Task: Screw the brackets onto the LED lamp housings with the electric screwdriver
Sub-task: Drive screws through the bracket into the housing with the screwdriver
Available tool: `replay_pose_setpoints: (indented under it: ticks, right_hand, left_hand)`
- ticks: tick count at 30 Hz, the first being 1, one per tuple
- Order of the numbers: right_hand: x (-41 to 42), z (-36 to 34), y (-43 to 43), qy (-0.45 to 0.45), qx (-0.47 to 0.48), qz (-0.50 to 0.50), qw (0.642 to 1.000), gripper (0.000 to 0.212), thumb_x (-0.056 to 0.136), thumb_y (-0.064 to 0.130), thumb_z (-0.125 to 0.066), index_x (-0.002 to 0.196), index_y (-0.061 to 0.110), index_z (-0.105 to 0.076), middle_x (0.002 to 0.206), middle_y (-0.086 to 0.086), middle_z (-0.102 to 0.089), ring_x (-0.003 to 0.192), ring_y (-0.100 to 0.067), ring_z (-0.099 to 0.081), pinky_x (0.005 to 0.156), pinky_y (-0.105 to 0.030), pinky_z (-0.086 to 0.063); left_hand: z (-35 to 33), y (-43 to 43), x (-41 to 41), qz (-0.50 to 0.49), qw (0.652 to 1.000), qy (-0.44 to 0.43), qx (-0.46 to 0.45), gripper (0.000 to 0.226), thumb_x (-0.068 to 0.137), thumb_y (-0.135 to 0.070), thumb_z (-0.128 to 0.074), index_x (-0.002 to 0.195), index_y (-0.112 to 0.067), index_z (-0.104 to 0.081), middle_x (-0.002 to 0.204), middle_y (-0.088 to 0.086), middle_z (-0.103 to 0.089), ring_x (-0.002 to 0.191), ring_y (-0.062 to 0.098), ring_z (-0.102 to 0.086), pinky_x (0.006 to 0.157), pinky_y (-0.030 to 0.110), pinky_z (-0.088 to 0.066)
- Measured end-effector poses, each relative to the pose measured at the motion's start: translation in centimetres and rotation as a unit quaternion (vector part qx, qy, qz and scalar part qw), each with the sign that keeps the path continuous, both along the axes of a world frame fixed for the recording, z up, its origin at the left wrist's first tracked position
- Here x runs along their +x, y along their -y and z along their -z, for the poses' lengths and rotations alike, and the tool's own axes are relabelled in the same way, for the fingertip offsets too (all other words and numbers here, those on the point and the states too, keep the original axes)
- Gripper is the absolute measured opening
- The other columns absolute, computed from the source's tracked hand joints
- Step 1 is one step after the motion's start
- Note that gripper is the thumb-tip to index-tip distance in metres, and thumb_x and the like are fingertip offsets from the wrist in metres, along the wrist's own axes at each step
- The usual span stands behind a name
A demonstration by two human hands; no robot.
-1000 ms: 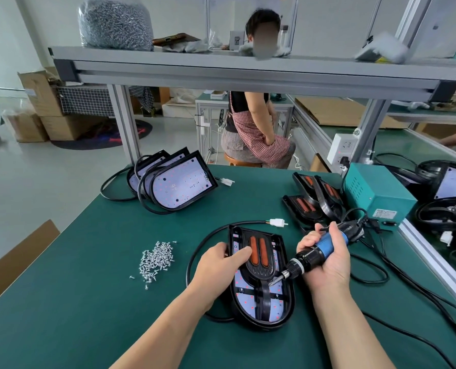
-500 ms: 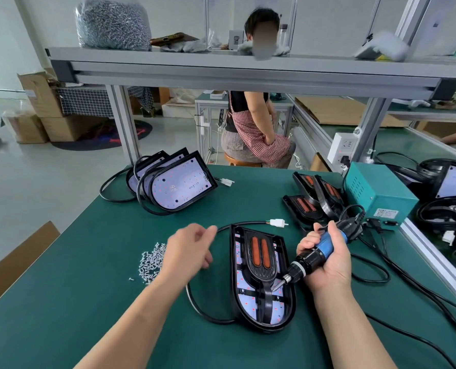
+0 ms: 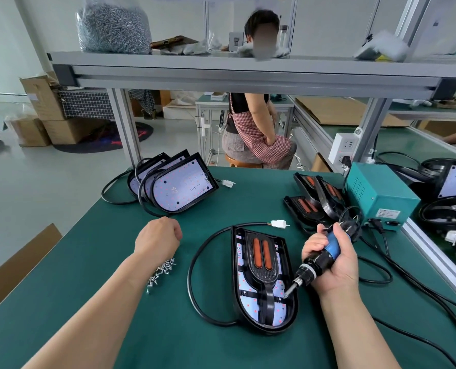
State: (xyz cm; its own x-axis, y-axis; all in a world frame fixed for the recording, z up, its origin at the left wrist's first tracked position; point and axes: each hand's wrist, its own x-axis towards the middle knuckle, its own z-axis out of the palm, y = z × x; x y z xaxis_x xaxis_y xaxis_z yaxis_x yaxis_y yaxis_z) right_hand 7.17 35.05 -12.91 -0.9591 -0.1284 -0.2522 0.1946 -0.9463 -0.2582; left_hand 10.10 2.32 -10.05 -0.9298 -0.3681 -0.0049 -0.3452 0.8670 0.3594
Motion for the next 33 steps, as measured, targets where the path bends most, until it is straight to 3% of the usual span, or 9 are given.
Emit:
replay_pose_setpoints:
  ticks: [5,10,13,19,24,28,31,33]
  right_hand:
    - [-0.1,0.0,0.1,0.003,-0.010,-0.001,1.000,0.024,0.083,0.033,-0.070,0.090,0.011,-0.062,0.061,0.006,-0.048,0.048,-0.003,-0.049,0.047,-0.014,-0.047]
    - [-0.2,0.0,0.0,0.004,-0.014,0.002,1.000,0.024,0.082,0.032,-0.070,0.090,0.011,-0.062,0.061,0.006,-0.048,0.048,-0.003,-0.049,0.048,-0.013,-0.046]
    - [-0.2,0.0,0.0,0.008,-0.018,0.002,1.000,0.024,0.083,0.032,-0.070,0.090,0.011,-0.062,0.061,0.006,-0.048,0.048,-0.004,-0.050,0.048,-0.013,-0.047]
    - [-0.2,-0.1,0.1,0.016,-0.017,0.005,1.000,0.023,0.088,0.033,-0.068,0.091,0.011,-0.061,0.062,0.006,-0.047,0.048,-0.004,-0.049,0.047,-0.013,-0.046]
    - [-0.1,-0.2,0.3,0.009,-0.012,0.013,1.000,0.024,0.081,0.031,-0.071,0.090,0.011,-0.061,0.064,0.006,-0.046,0.049,-0.003,-0.049,0.048,-0.013,-0.046]
    - [-0.1,-0.2,0.3,0.013,-0.012,0.023,1.000,0.024,0.084,0.031,-0.070,0.091,0.010,-0.060,0.065,0.005,-0.046,0.050,-0.004,-0.048,0.049,-0.013,-0.047]
    - [0.0,-0.3,0.3,0.014,-0.023,0.037,0.999,0.025,0.083,0.030,-0.071,0.092,0.010,-0.059,0.065,0.004,-0.047,0.050,-0.005,-0.049,0.049,-0.014,-0.047]
    - [-0.1,-0.4,0.2,0.015,-0.037,0.049,0.998,0.024,0.087,0.030,-0.070,0.094,0.010,-0.058,0.066,0.004,-0.048,0.050,-0.005,-0.049,0.049,-0.014,-0.047]
  left_hand:
    - [0.2,0.1,-0.5,0.006,1.000,0.020,-0.020,0.023,0.080,-0.005,-0.064,0.070,-0.025,-0.060,0.091,0.003,-0.070,0.088,0.027,-0.063,0.070,0.030,-0.049]
    - [0.7,0.0,-0.6,0.030,0.997,0.027,-0.059,0.003,0.089,-0.012,-0.064,0.090,-0.015,-0.065,0.100,0.006,-0.068,0.097,0.029,-0.062,0.083,0.036,-0.053]
    - [1.2,0.0,-0.7,0.047,0.994,0.028,-0.090,0.006,0.094,-0.017,-0.061,0.098,-0.014,-0.064,0.108,0.007,-0.065,0.103,0.029,-0.060,0.086,0.036,-0.049]
    - [1.2,-0.2,-0.3,0.033,0.996,-0.004,-0.079,0.007,0.094,-0.010,-0.053,0.094,-0.013,-0.059,0.105,0.009,-0.065,0.098,0.031,-0.058,0.080,0.035,-0.044]
    - [0.0,-2.2,0.7,0.007,0.991,-0.113,0.069,0.009,0.090,-0.010,-0.058,0.083,-0.015,-0.060,0.080,0.000,-0.064,0.083,0.029,-0.057,0.068,0.033,-0.041]
    - [-1.6,-5.2,2.6,0.047,0.950,-0.174,0.254,0.022,0.082,-0.004,-0.071,0.077,-0.025,-0.067,0.068,-0.005,-0.064,0.060,0.003,-0.054,0.058,0.016,-0.045]
    - [-2.3,-7.6,4.4,0.094,0.912,-0.181,0.355,0.032,0.080,0.001,-0.074,0.079,-0.030,-0.072,0.076,0.003,-0.070,0.066,0.007,-0.058,0.070,0.022,-0.050]
    - [-2.4,-9.2,5.4,0.125,0.897,-0.180,0.383,0.036,0.081,0.003,-0.075,0.081,-0.033,-0.076,0.079,-0.001,-0.074,0.073,0.012,-0.065,0.075,0.023,-0.054]
